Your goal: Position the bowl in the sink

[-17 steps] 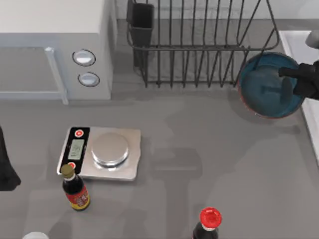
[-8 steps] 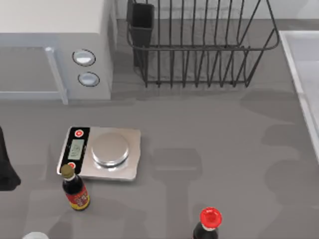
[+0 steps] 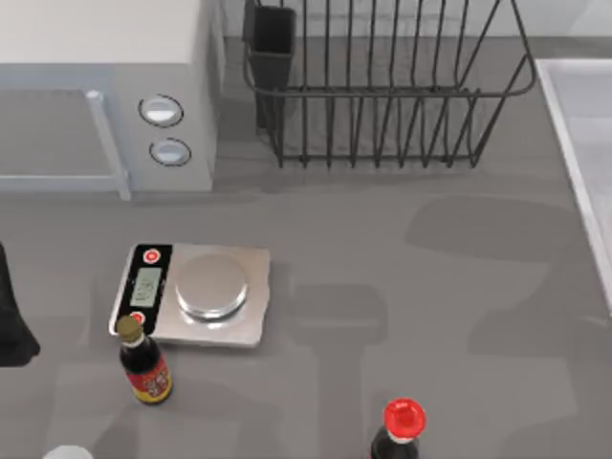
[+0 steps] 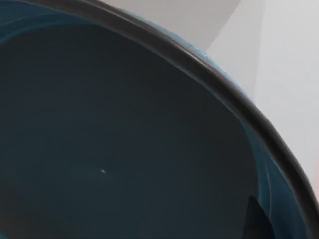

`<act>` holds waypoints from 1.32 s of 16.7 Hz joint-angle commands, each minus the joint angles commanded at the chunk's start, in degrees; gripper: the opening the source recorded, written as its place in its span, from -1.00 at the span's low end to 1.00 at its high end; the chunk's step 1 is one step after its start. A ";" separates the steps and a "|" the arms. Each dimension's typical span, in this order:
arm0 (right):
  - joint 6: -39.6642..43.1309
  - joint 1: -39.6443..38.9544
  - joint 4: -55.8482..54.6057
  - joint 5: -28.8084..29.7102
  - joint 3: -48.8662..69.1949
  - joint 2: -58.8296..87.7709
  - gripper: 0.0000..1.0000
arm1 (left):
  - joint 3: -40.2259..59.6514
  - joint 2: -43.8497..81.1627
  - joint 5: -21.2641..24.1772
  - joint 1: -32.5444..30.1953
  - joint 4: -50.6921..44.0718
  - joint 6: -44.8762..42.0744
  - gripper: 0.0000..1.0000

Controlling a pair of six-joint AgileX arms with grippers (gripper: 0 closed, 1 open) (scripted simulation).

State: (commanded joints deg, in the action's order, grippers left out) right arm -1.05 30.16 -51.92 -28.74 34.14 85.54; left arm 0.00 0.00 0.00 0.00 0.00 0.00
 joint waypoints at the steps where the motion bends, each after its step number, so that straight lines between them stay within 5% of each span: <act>1: 0.00 0.00 0.00 0.00 0.00 0.00 -1.00 | 0.00 0.00 0.00 0.00 0.00 0.00 1.00; 9: -0.06 -0.03 -3.92 0.07 -0.24 4.10 -1.00 | 0.00 0.00 0.00 0.00 0.00 0.00 1.00; 22: 0.22 0.10 -46.93 0.50 -6.00 40.97 -1.00 | 0.00 0.00 0.00 0.00 0.00 0.00 1.00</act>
State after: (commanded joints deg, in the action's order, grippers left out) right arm -0.83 30.26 -98.85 -28.24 28.14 126.51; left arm 0.00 0.00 0.00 0.00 0.00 0.00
